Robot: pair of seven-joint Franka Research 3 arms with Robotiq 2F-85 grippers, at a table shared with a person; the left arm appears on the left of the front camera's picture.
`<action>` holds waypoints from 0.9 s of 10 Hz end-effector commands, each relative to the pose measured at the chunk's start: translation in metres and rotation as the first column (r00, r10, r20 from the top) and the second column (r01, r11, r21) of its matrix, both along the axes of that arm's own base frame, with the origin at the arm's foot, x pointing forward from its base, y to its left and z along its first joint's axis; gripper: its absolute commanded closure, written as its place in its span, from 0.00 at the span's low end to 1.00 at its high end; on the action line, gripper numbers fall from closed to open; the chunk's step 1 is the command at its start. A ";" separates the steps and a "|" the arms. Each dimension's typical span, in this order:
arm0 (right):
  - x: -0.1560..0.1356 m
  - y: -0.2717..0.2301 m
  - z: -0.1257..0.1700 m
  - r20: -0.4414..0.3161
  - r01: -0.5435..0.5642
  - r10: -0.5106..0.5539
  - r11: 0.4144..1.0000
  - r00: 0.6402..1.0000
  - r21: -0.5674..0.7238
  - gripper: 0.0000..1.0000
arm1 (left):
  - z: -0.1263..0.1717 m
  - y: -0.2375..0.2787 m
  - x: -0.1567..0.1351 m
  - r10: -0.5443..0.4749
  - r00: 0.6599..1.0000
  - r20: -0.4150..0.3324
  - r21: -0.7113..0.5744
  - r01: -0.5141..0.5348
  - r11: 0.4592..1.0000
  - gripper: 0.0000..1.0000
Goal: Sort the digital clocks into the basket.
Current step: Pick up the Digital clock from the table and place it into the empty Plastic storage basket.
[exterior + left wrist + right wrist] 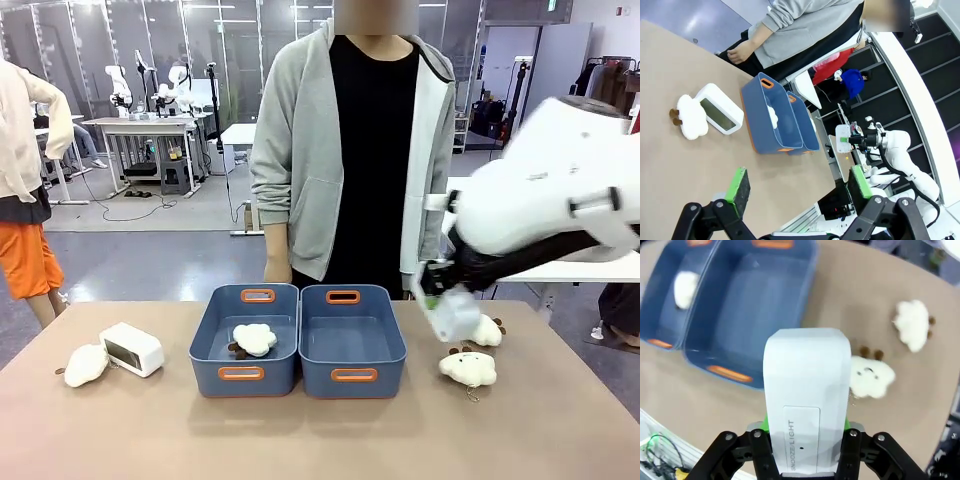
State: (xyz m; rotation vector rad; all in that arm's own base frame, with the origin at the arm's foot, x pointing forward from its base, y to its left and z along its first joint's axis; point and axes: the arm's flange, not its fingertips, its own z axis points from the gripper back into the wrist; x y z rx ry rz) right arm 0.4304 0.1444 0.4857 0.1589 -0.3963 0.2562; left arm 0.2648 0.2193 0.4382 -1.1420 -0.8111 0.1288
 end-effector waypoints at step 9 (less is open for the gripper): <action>0.085 0.131 -0.102 -0.078 -0.062 0.055 0.993 0.995 -0.099 0.34 | 0.001 0.001 -0.001 -0.005 1.000 0.017 -0.011 0.005 1.000 0.00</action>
